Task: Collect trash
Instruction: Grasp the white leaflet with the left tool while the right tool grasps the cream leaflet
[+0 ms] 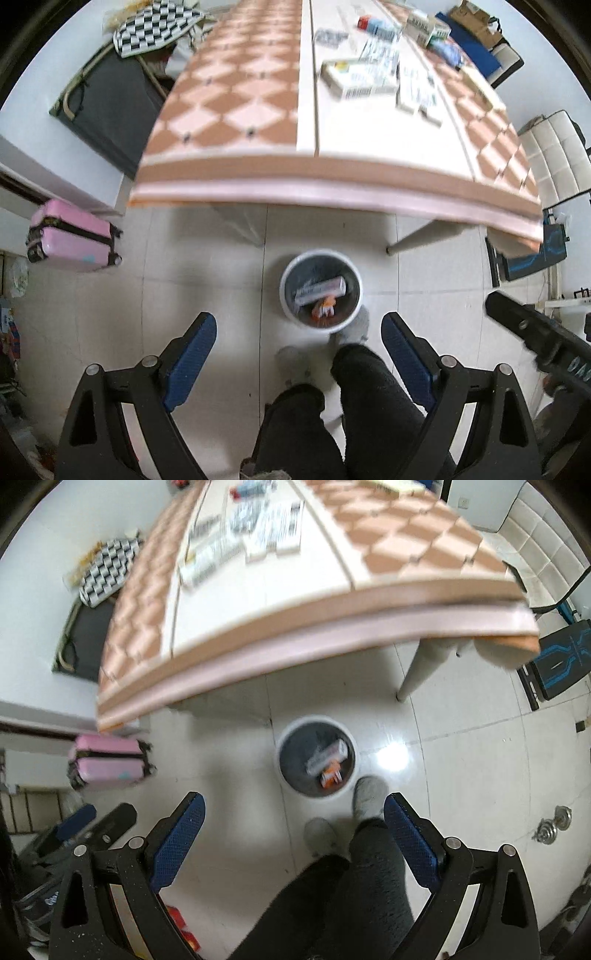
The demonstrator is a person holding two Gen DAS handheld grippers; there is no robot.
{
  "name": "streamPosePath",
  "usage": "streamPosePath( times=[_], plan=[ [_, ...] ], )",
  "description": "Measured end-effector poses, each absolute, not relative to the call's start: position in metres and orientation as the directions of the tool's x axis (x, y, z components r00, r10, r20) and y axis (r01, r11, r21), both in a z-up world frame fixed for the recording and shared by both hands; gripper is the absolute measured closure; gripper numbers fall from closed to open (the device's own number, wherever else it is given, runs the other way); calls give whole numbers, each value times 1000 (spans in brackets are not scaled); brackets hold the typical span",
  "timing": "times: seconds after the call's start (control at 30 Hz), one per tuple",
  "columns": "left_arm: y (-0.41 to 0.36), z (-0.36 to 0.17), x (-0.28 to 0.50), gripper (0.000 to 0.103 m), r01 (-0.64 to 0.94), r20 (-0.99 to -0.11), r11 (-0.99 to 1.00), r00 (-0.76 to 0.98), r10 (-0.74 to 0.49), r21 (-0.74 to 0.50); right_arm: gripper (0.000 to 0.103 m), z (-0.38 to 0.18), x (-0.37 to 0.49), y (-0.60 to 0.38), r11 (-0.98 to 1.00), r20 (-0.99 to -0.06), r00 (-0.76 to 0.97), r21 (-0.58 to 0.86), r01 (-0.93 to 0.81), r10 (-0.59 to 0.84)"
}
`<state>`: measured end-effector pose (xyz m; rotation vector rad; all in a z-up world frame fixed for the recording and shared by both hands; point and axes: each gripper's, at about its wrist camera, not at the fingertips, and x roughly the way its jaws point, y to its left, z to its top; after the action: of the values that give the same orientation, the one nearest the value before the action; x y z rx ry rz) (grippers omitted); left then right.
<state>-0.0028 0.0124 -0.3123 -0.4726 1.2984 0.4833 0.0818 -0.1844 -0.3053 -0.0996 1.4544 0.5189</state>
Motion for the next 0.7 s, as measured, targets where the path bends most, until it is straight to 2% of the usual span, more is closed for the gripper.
streamPosePath(
  times=[0.17,0.37,0.57,0.7],
  plan=[
    [26,-283,60,12,-571,-968,820,223,113,-36,4,-268,153,-187,896,-945,77,274,-351,319],
    [40,-272,181,12,-546,-969,837,219,117,-23,4,-269,280,-197,919,-944,86,285,-274,318],
    [40,-312,307,12,-496,-989,868,136,55,-20,4,-294,421,-174,922,-970,68,197,-334,232],
    [45,-351,353,13,-480,-999,877,48,10,-14,4,-313,501,-150,901,-987,50,120,-417,155]
  ],
)
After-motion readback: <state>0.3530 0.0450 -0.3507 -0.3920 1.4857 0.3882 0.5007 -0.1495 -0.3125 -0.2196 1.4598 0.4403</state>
